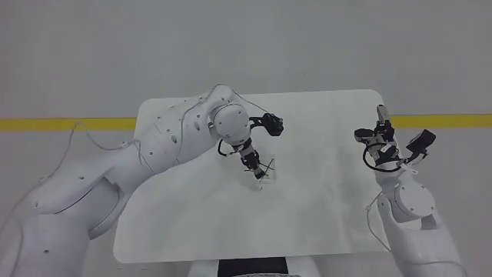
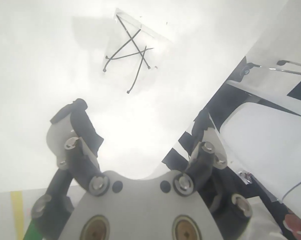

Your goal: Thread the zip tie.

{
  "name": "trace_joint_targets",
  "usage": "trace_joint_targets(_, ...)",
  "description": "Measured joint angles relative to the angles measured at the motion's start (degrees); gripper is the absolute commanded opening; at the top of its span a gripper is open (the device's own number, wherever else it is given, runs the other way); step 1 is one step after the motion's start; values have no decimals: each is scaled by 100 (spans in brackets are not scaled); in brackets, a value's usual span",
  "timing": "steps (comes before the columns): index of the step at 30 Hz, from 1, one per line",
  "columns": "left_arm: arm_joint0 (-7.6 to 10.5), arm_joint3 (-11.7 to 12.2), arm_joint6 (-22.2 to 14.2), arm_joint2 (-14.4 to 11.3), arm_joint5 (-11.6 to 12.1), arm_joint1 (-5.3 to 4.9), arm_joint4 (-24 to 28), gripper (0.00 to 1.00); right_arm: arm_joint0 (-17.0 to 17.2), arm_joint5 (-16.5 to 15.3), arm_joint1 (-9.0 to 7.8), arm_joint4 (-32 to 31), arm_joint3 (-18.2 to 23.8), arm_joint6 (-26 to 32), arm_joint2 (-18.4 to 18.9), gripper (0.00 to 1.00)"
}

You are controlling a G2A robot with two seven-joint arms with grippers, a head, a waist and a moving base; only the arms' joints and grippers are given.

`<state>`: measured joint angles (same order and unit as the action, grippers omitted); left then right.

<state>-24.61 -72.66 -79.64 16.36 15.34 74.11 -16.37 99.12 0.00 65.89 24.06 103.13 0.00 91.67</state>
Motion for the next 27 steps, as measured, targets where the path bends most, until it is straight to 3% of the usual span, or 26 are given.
trace_joint_targets(20,6,13,0,-16,62,11,3,100,0,0,0,0,0,0,0,100)
trace_joint_targets(24,55,-205,62,-290,426,111,-247,100,0,0,0,0,0,0,0,100)
trace_joint_targets(27,157,-249,175,-469,418,200,-307,100,0,0,0,0,0,0,0,100)
